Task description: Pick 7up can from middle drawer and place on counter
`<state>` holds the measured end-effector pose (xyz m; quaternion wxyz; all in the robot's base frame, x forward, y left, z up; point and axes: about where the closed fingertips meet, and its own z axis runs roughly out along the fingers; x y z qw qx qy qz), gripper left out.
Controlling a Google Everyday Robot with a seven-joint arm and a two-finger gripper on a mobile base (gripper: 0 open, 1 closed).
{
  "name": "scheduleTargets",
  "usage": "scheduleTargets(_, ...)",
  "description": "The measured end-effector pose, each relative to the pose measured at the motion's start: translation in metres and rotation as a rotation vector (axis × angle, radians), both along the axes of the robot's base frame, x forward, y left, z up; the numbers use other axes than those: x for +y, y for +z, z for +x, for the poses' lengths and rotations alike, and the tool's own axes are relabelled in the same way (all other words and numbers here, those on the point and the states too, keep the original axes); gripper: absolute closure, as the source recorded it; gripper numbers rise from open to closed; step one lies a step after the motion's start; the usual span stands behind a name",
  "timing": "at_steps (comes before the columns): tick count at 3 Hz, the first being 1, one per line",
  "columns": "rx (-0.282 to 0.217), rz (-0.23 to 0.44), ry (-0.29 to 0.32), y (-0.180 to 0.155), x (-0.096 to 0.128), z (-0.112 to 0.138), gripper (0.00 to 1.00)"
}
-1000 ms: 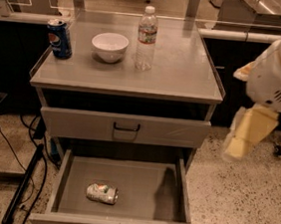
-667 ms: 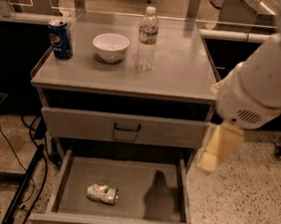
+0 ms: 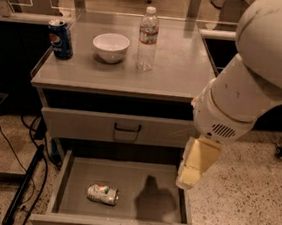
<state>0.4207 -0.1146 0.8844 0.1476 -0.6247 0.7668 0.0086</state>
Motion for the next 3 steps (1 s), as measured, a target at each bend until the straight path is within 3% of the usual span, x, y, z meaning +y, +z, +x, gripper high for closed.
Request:
scheduleTargets(1, 0.016, 0.014, 0.01, -0.011, 0.005, 0.001, 0.0)
scheduleTargets(3, 0.033, -0.014, -0.027, -0.093, 0.026, 0.032, 0.0)
